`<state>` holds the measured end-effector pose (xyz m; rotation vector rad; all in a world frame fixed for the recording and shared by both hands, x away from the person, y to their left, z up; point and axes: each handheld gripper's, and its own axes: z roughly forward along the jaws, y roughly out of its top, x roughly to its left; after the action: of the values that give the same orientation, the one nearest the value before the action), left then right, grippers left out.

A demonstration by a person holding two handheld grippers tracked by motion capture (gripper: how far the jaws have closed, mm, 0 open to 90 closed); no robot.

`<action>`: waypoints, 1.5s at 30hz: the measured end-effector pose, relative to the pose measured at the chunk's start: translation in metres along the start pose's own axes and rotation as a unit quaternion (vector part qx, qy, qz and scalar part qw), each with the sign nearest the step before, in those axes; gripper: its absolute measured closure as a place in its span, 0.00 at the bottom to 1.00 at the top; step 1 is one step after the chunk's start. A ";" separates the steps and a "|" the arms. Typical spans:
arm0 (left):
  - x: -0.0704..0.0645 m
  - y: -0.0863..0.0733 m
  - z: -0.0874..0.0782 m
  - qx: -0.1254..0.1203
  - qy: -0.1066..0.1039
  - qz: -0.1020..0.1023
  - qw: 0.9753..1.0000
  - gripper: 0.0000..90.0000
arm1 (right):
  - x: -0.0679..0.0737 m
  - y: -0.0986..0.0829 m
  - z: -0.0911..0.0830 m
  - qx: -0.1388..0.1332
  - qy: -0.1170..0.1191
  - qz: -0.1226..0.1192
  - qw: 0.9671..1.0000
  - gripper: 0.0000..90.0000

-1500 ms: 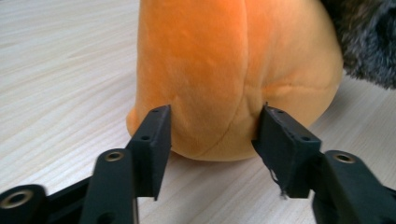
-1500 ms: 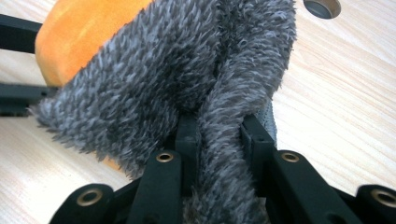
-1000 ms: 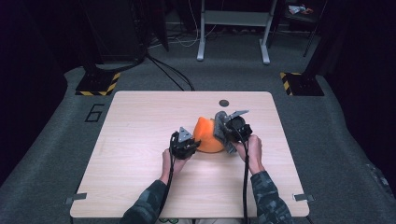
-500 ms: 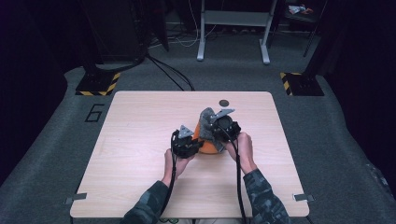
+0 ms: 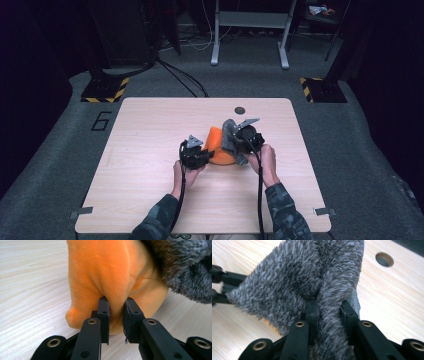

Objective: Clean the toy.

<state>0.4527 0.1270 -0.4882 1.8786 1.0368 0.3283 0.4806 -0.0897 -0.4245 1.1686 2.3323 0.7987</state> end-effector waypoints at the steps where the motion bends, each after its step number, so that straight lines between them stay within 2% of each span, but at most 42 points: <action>1: 0.000 0.000 0.000 -0.001 0.000 0.000 1.000 0.86 | 0.000 0.000 0.000 0.000 0.000 0.000 1.000 0.81; 3: 0.000 -0.001 0.000 0.002 0.003 0.003 1.000 0.86 | -0.005 -0.006 0.001 0.010 -0.001 0.013 1.000 0.81; 11: 0.001 -0.002 0.000 0.004 0.003 0.004 1.000 0.86 | -0.014 -0.016 0.008 0.029 -0.001 0.026 0.999 0.81; 17: 0.001 -0.003 0.000 0.003 0.003 0.004 1.000 0.86 | -0.019 -0.025 0.018 0.050 -0.014 0.035 0.998 0.81; 19: 0.001 -0.003 0.000 0.002 0.002 0.004 1.000 0.86 | -0.021 -0.028 0.024 0.053 -0.014 0.041 0.998 0.81; 20: 0.001 -0.003 0.000 0.003 0.002 0.005 1.000 0.86 | -0.022 -0.032 0.029 0.068 -0.018 0.047 0.996 0.81; 23: 0.001 -0.003 0.000 0.002 0.002 0.005 1.000 0.86 | -0.024 -0.036 0.035 0.080 -0.017 0.057 0.995 0.81; 24: 0.001 -0.004 0.000 0.002 0.003 0.005 1.000 0.86 | -0.027 -0.041 0.044 0.093 -0.013 0.056 0.994 0.81; 27: 0.001 -0.004 -0.001 0.002 0.002 0.005 1.000 0.86 | -0.029 -0.046 0.053 0.099 -0.004 0.064 0.993 0.81; 28: 0.001 -0.004 -0.001 0.001 0.006 0.007 1.000 0.86 | -0.030 -0.046 0.051 0.091 -0.003 0.073 0.993 0.81; 31: 0.001 -0.005 -0.002 0.001 0.006 0.006 1.000 0.86 | -0.031 -0.044 0.044 0.084 -0.012 0.068 0.994 0.81; 32: 0.002 -0.005 -0.002 0.001 0.005 0.007 1.000 0.86 | -0.033 -0.041 0.035 0.071 -0.023 0.061 0.995 0.81; 36: 0.001 -0.006 -0.003 0.000 0.007 0.011 1.000 0.86 | -0.036 -0.031 0.013 0.037 -0.026 0.057 0.997 0.81; 38: 0.000 -0.006 -0.002 -0.002 0.008 0.013 1.000 0.86 | -0.035 -0.027 0.007 0.029 -0.030 0.055 0.998 0.81; 39: 0.000 -0.005 -0.003 0.001 0.010 0.019 1.000 0.86 | -0.033 -0.023 0.001 0.023 -0.027 0.053 0.998 0.81; 40: -0.001 -0.005 -0.002 -0.001 0.011 0.016 1.000 0.86 | -0.028 -0.014 -0.010 0.003 -0.028 0.042 0.999 0.81; 43: -0.002 -0.005 -0.002 -0.001 0.014 0.020 1.000 0.86 | -0.020 -0.004 -0.019 -0.011 -0.023 0.033 0.999 0.81; 44: -0.002 -0.005 -0.002 0.000 0.014 0.020 1.000 0.86 | -0.010 0.004 -0.025 -0.025 -0.021 0.019 0.999 0.81; 45: -0.002 -0.005 -0.002 0.000 0.014 0.021 1.000 0.86 | -0.006 0.008 -0.027 -0.030 -0.016 0.014 0.999 0.81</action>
<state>0.4472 0.1276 -0.4908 1.9025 1.0177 0.3800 0.4726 -0.0986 -0.3980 1.1833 2.2548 0.8482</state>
